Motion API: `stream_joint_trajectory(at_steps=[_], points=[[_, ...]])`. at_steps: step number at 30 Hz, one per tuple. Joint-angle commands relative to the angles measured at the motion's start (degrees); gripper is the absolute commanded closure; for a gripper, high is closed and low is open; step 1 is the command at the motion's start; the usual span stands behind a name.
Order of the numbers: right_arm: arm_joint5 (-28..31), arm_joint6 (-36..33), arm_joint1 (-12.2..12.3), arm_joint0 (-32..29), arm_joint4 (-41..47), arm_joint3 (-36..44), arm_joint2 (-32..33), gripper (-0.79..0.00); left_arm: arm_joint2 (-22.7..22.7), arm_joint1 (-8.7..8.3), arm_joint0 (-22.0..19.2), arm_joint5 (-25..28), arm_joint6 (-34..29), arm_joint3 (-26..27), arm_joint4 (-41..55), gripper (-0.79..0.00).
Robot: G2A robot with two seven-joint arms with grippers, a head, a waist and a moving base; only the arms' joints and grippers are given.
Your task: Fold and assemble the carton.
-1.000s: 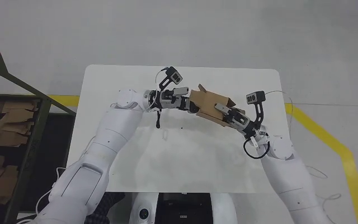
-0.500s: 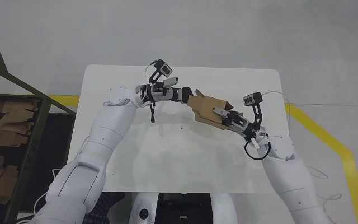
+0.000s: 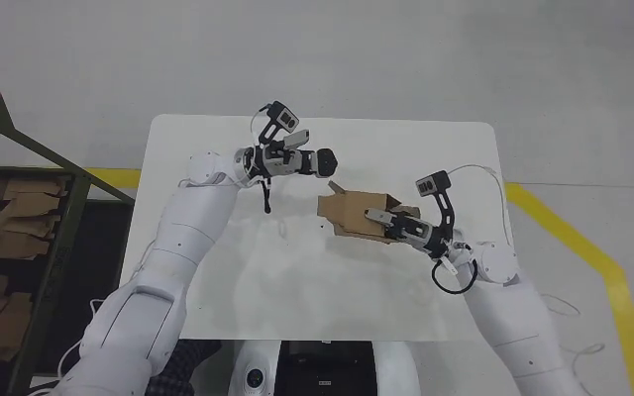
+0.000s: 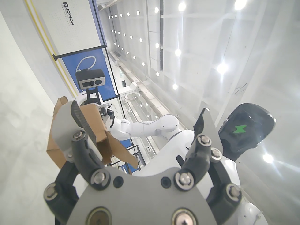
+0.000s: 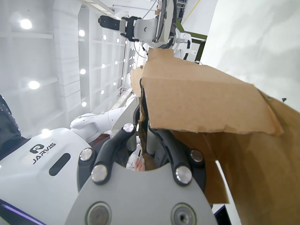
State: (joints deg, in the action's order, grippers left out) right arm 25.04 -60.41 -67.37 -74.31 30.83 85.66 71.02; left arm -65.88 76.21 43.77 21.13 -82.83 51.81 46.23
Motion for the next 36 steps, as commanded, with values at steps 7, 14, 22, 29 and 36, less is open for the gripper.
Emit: stream_joint_trajectory(at_steps=[7, 14, 22, 29, 36], points=[[0.33, 4.00, 0.06, 0.09, -0.53, -0.73, 0.90, 0.000, 2.62, 0.82, -0.38, 0.04, -0.27, -0.27, -0.29, -0.785], [0.61, 7.83, -0.07, 1.08, -0.93, -2.75, 1.29, 0.000, 2.68, 0.82, 0.06, -0.25, -0.57, 0.79, -0.17, -0.785], [0.46, 7.77, -0.27, 2.33, 0.41, -4.46, 0.63, 0.000, 4.52, 1.41, -0.64, -1.27, -1.41, 0.38, -0.23, -0.785], [0.59, 7.71, -0.30, 2.54, 0.69, -4.83, 0.55, 0.000, 5.87, 2.00, -1.56, -1.10, -1.42, -0.72, -0.28, -0.785], [0.65, 7.66, -0.16, 2.28, 0.80, -4.76, 1.21, 0.000, 4.99, 1.81, -1.63, -0.72, -1.04, -0.86, -0.36, -0.785]])
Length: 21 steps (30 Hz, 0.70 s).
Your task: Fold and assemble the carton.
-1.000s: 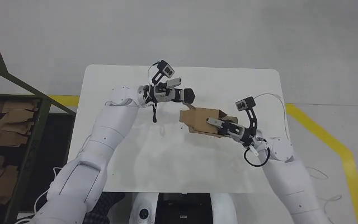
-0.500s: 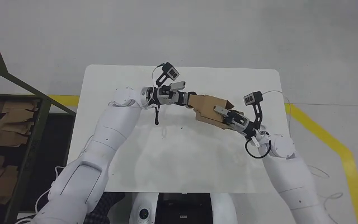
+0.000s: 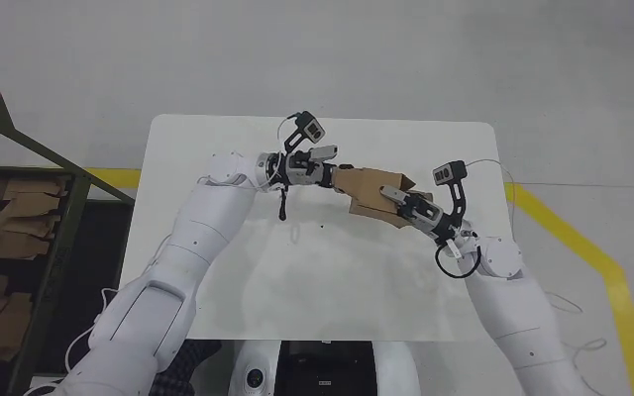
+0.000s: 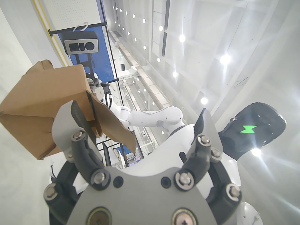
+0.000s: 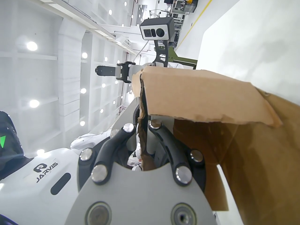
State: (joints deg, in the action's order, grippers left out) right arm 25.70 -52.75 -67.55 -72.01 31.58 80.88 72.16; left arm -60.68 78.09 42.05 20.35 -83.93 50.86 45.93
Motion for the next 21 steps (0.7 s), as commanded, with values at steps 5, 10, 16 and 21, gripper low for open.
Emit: stream_joint_trajectory(at_steps=[5, 10, 16, 21], points=[[0.05, -0.14, 0.12, -0.17, -0.15, 0.04, 0.48, 0.000, -1.38, -0.47, 0.65, 0.30, 0.30, 0.71, -0.24, -0.785], [0.21, 0.85, 0.28, -0.24, -1.58, -0.45, 1.18, 0.000, -3.18, -1.11, 1.48, 0.59, 0.59, 1.91, -0.51, -0.785], [0.14, 1.28, 0.47, -0.35, -2.06, -0.59, 2.08, 0.000, -4.77, -1.86, 2.12, 0.83, 0.95, 2.47, -2.21, -0.785], [-0.45, 1.03, 0.72, -0.73, -3.00, 0.26, 2.75, 0.000, -4.43, -2.19, 2.31, 1.42, 2.96, 3.59, -6.43, -0.785]])
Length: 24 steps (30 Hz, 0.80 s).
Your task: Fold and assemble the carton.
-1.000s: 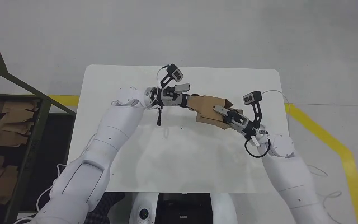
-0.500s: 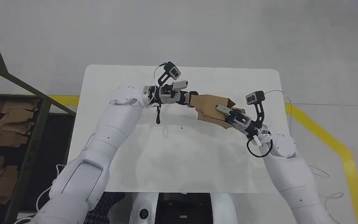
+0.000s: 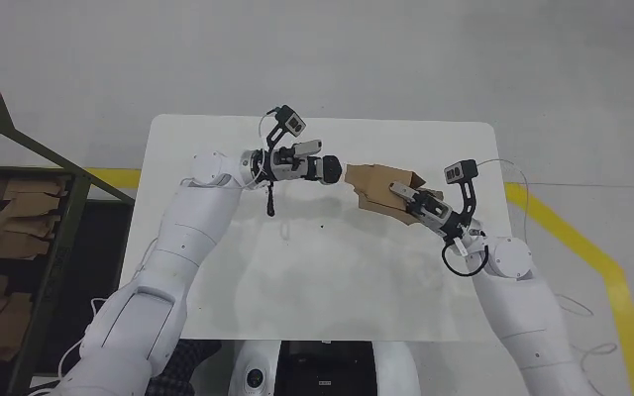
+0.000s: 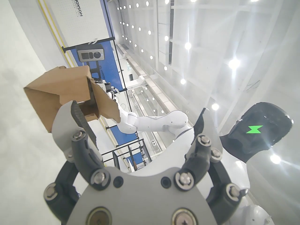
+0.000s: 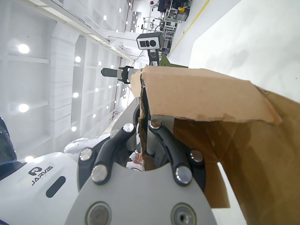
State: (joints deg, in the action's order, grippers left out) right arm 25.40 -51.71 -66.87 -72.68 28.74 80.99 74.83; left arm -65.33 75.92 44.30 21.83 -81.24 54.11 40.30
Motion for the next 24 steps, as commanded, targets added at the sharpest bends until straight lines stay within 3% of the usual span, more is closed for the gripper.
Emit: stream_joint_trajectory(at_steps=[1, 11, 24], points=[[-0.36, 0.02, 0.06, -0.13, -0.27, 0.29, 0.13, 0.000, 0.44, -0.07, 0.07, -0.05, 0.69, 0.64, -1.86, -0.785], [-1.56, 0.53, 0.17, -0.14, -0.69, 1.12, 0.17, 0.000, 3.25, -0.24, 0.49, 0.14, 5.60, 3.70, -11.13, -0.785], [-1.36, 0.56, 0.37, -0.89, -0.89, 3.49, 0.52, 0.000, 6.24, 0.28, -1.07, 0.41, 10.13, 1.79, -15.38, -0.785]])
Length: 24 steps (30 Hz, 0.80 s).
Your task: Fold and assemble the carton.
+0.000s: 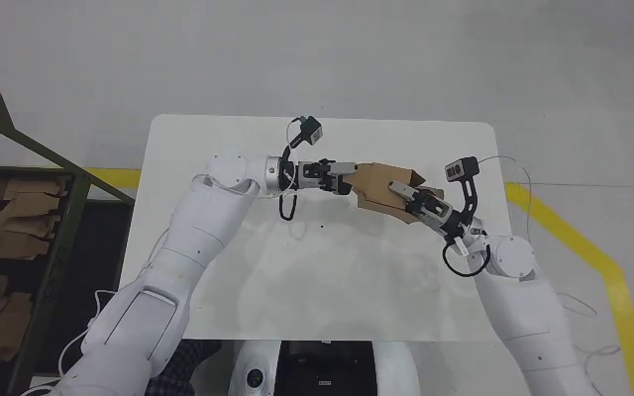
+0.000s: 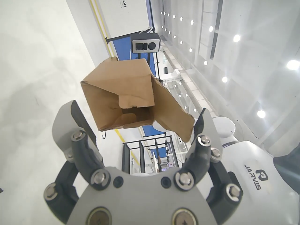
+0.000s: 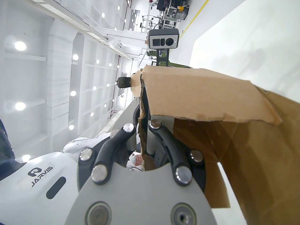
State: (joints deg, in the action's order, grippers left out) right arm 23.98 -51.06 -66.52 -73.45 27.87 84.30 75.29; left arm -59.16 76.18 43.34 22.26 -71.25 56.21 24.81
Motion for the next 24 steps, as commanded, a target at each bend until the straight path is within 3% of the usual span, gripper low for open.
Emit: stream_joint_trajectory(at_steps=[1, 24], points=[[0.18, -0.12, 0.05, -0.26, 0.01, 0.44, 0.15, 0.000, 0.16, 0.05, -0.25, -0.02, 0.23, -0.57, 0.08, -0.785], [-1.39, -4.40, 0.22, -1.23, 10.17, 2.36, 1.47, 0.000, 2.37, 0.52, -0.54, 0.44, 0.36, -2.37, 0.73, -0.785]])
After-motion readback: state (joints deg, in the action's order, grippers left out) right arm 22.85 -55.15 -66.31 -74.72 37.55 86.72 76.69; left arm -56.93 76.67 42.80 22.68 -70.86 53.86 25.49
